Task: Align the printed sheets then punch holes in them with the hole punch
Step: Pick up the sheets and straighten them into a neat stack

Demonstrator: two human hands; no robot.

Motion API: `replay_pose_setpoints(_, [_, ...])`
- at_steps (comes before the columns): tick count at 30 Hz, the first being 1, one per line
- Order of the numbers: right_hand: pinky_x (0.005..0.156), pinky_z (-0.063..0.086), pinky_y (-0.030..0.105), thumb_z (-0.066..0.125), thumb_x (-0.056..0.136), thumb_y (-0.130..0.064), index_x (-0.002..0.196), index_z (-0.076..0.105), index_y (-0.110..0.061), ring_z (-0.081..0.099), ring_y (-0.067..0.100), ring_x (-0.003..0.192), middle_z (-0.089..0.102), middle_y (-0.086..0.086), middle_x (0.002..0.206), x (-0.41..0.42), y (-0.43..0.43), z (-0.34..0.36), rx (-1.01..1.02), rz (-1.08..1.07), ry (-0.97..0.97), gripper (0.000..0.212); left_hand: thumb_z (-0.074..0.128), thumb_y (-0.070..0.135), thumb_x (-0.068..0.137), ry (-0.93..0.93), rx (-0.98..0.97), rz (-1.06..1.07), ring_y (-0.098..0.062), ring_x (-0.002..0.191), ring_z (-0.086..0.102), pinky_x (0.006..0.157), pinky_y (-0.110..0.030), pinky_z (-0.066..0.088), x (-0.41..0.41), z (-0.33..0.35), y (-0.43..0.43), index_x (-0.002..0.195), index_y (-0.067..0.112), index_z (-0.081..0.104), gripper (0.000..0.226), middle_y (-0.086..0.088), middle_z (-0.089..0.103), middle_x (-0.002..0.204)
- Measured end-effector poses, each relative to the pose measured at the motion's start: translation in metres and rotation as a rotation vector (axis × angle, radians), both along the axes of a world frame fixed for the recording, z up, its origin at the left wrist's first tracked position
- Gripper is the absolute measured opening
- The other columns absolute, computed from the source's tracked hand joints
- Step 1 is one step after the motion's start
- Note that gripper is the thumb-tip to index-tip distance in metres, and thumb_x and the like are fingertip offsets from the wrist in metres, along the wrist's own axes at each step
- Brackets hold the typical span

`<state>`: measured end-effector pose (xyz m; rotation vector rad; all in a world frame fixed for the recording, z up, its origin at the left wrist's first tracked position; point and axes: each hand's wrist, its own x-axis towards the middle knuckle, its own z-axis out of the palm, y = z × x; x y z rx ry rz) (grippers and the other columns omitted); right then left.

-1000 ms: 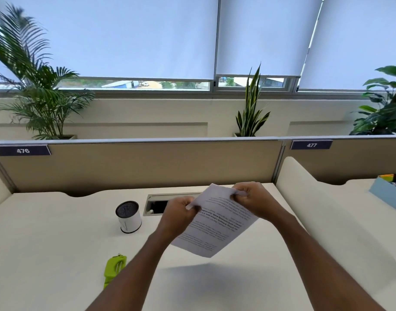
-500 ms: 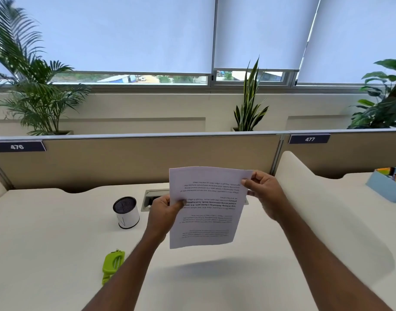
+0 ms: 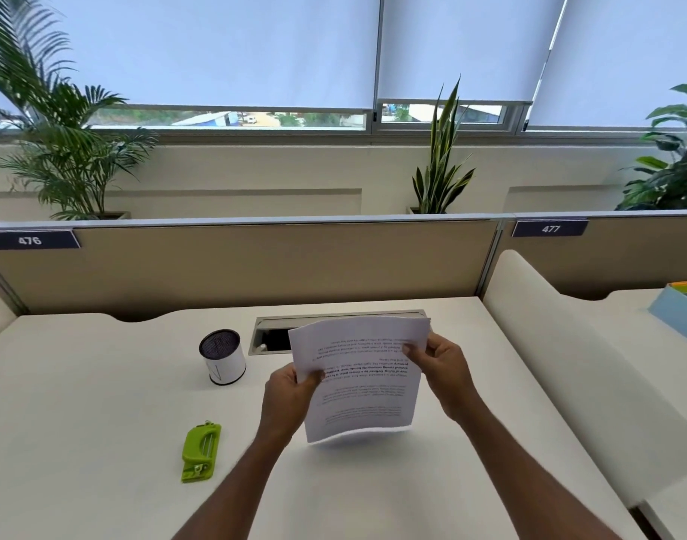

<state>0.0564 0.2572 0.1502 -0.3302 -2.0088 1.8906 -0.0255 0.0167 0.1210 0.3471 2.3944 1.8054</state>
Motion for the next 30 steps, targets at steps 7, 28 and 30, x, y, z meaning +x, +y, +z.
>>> replay_pose_setpoints(7, [0.058, 0.055, 0.019, 0.069, 0.089, -0.020, 0.081, 0.076, -0.026, 0.074, 0.013, 0.074, 0.079, -0.008, 0.083, 0.002, 0.002, -0.016, 0.123, -0.033, -0.129, 0.012, 0.071, 0.030, 0.084, -0.061, 0.052, -0.004, -0.020, 0.069, 0.072, 0.051, -0.023, 0.054, -0.001, -0.002, 0.000, 0.078, 0.023, 0.071, 0.010, 0.005, 0.077, 0.072])
replay_pose_setpoints(28, [0.050, 0.049, 0.014, 0.059, 0.093, -0.033, 0.080, 0.072, -0.016, 0.070, 0.007, 0.066, 0.075, -0.008, 0.074, -0.011, 0.015, 0.067, 0.605, 0.107, -0.075, 0.025, 0.069, 0.027, 0.072, 0.360, -0.264, -0.072, -0.017, 0.072, 0.067, 0.067, -0.040, 0.058, -0.034, 0.090, -0.019, 0.082, 0.030, 0.071, 0.010, 0.007, 0.072, 0.071])
replay_pose_setpoints(30, [0.053, 0.050, 0.020, 0.059, 0.093, -0.033, 0.078, 0.070, -0.014, 0.069, 0.013, 0.069, 0.074, -0.002, 0.076, -0.012, 0.013, 0.066, 0.645, 0.121, -0.089, 0.027, 0.065, 0.033, 0.072, 0.418, -0.358, -0.096, -0.018, 0.077, 0.067, 0.071, -0.038, 0.056, -0.029, 0.093, -0.016, 0.083, 0.027, 0.074, 0.016, 0.007, 0.074, 0.076])
